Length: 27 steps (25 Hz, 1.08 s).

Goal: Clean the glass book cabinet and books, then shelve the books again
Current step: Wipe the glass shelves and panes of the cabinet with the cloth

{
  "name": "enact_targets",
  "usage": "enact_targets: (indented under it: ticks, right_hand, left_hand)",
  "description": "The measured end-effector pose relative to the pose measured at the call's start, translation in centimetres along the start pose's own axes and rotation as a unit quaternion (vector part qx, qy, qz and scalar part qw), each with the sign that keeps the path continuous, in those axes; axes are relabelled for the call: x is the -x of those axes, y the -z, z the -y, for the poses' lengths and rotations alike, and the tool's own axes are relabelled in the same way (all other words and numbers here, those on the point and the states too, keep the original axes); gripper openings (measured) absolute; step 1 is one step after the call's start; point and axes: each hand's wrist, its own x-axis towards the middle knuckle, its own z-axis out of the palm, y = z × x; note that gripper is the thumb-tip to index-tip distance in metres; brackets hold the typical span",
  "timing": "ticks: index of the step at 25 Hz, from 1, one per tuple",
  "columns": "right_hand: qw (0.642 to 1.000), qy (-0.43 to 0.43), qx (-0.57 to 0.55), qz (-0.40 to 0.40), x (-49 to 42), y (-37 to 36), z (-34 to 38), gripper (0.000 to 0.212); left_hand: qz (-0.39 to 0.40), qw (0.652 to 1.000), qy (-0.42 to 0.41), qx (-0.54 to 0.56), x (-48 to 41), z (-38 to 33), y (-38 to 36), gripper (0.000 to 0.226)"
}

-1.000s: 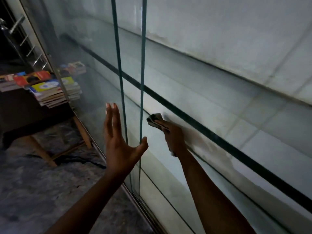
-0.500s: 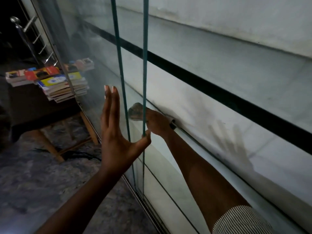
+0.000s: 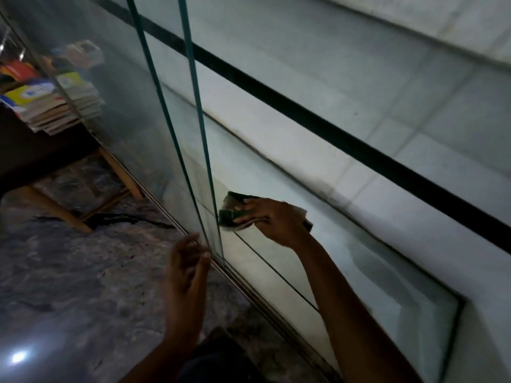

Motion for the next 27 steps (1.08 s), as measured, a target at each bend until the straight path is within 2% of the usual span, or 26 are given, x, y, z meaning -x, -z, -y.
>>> enact_targets:
  ticks: [1,3,4,5,7,8,10,12,13,15,18,20,22,27]
  right_hand:
    - [1.0,-0.007,-0.02,-0.018,1.9,0.2,0.3,0.039]
    - [0.997,-0.003,-0.041,-0.063,5.4,0.5,0.6,0.039]
    - [0.994,-0.013,-0.053,-0.099,6.1,1.0,0.5,0.038]
    - [0.988,-0.036,-0.053,-0.137,5.6,1.7,0.1,0.036]
    - [0.98,-0.065,-0.038,-0.185,1.9,3.0,-1.1,0.026]
    - [0.983,-0.066,-0.016,-0.172,-0.8,3.5,-1.3,0.028]
    - [0.991,-0.017,0.042,-0.128,-6.6,3.6,-1.7,0.048]
    - [0.993,0.006,0.116,-0.027,-11.5,2.7,-1.9,0.042]
    - [0.99,0.03,0.138,-0.006,-13.0,2.0,-2.1,0.047]
    - [0.985,0.068,0.155,-0.035,-14.5,0.7,-3.0,0.059]
    - [0.985,0.089,0.141,-0.043,-12.9,0.7,-3.4,0.057]
    - [0.991,0.086,0.098,-0.029,-9.6,1.0,-2.7,0.052]
    - [0.992,0.088,0.07,-0.053,-5.4,0.9,-2.3,0.048]
    - [0.995,0.031,0.039,-0.092,4.5,-0.7,-0.7,0.04]
  left_hand:
    - [0.004,0.993,0.104,0.045,0.4,0.7,-0.7,0.019]
    - [0.047,0.934,0.331,0.126,-0.3,1.4,-2.4,0.023]
    - [0.083,0.897,0.4,0.168,-1.0,1.5,-3.3,0.031]
    - [0.11,0.87,0.431,0.212,-1.8,1.5,-4.1,0.036]
    - [0.113,0.852,0.414,0.299,-3.5,1.6,-5.6,0.035]
    - [0.101,0.856,0.39,0.323,-4.1,1.7,-6.2,0.033]
    - [0.087,0.864,0.356,0.345,-4.5,2.0,-6.7,0.032]
    - [0.101,0.858,0.341,0.37,-4.5,2.7,-6.5,0.03]
    - [0.111,0.856,0.338,0.375,-4.5,3.0,-6.4,0.03]
    - [0.125,0.852,0.337,0.38,-4.6,3.2,-6.2,0.031]
    - [0.128,0.848,0.342,0.384,-4.8,3.2,-6.2,0.03]
    - [0.128,0.844,0.345,0.389,-4.8,3.2,-6.2,0.029]
    - [0.124,0.843,0.347,0.392,-4.7,3.3,-6.1,0.028]
    - [0.11,0.846,0.356,0.381,-4.4,2.8,-6.2,0.027]
